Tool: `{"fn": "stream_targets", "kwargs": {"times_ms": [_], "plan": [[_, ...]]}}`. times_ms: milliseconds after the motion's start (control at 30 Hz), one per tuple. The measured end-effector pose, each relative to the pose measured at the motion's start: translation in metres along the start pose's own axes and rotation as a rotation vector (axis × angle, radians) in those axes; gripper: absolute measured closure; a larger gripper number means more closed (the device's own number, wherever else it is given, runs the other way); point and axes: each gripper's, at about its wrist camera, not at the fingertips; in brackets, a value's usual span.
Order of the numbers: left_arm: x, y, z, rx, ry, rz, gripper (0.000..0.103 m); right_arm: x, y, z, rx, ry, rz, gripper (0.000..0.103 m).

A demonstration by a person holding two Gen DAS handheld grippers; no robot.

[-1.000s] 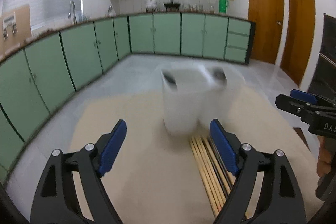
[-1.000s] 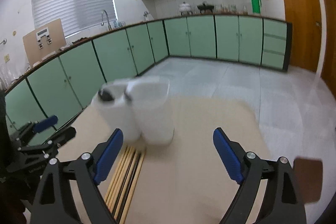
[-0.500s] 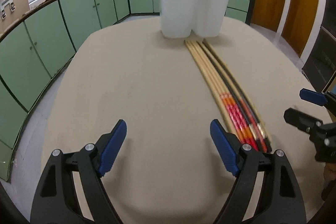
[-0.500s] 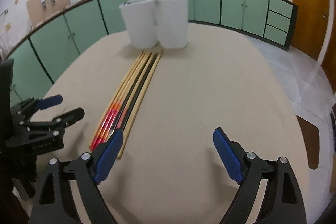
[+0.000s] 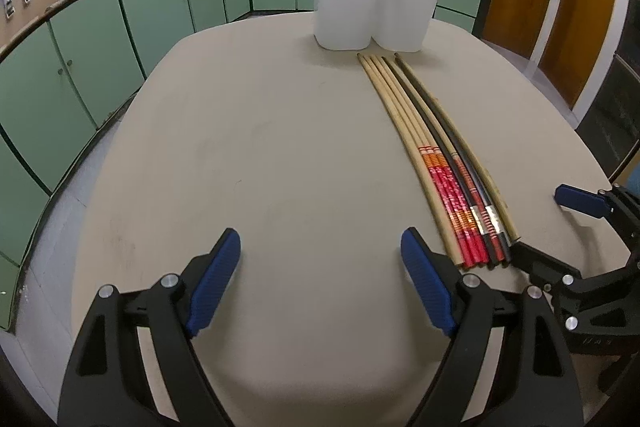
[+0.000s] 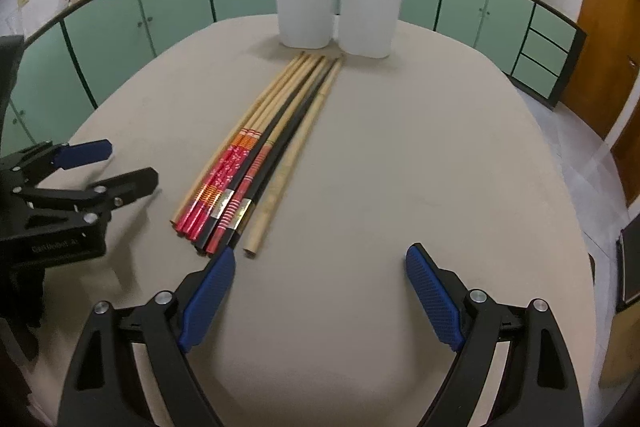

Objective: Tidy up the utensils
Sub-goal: 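Grasp one plain wooden chopstick with each gripper from the bundle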

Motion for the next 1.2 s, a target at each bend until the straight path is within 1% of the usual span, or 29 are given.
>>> {"fn": "stream_targets", "kwargs": {"times_ms": [133, 167, 300, 333, 400, 467, 600, 867, 967, 1000, 1033, 1133, 1200], "plan": [[0.000, 0.001, -0.002, 0.004, -0.007, -0.005, 0.023, -0.004, -0.002, 0.001, 0.001, -0.018, 0.001, 0.018], [0.000, 0.001, -0.003, 0.005, -0.014, -0.006, 0.023, -0.005, -0.002, 0.002, 0.001, -0.020, 0.001, 0.020], [0.000, 0.000, -0.009, 0.016, -0.034, -0.002, 0.022, -0.007, -0.003, 0.004, 0.000, -0.010, -0.006, 0.038], [0.000, 0.000, -0.011, 0.028, -0.037, -0.002, 0.022, -0.007, -0.003, 0.003, -0.002, -0.009, -0.009, 0.040], [0.000, -0.001, -0.014, 0.047, -0.051, 0.003, 0.022, -0.006, -0.002, 0.002, 0.001, -0.005, -0.012, 0.048], [0.001, -0.002, -0.019, 0.055, -0.065, 0.011, 0.022, -0.005, 0.000, -0.001, 0.007, -0.006, -0.015, 0.053], [0.002, -0.003, -0.023, 0.054, -0.075, 0.013, 0.021, -0.005, 0.001, -0.013, 0.011, -0.029, -0.016, 0.053], [0.006, 0.006, -0.026, 0.090, -0.077, 0.006, 0.021, -0.004, 0.000, -0.026, 0.001, -0.055, -0.018, 0.053], [0.006, 0.000, -0.032, 0.061, -0.101, 0.021, 0.021, -0.005, 0.000, -0.026, 0.006, -0.052, -0.020, 0.053], [0.007, -0.001, -0.031, 0.057, -0.098, 0.024, 0.019, -0.005, 0.000, -0.026, 0.004, -0.053, -0.019, 0.053], [0.006, -0.002, -0.029, 0.060, -0.087, 0.025, 0.019, -0.005, 0.000, -0.026, 0.002, -0.054, -0.020, 0.053], [0.005, -0.002, -0.022, 0.026, -0.052, 0.027, 0.019, -0.004, 0.000, -0.026, -0.002, -0.056, -0.021, 0.053], [0.004, -0.001, -0.017, 0.023, -0.037, 0.029, 0.019, -0.004, 0.000, -0.026, -0.003, -0.056, -0.023, 0.052]]}}
Point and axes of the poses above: each gripper's, at about its wrist camera, not at the fingertips, and y roughly against the way its jaws point, z to its left, x to its underside, and after that the axes turned 11 degrees about z, right-handed
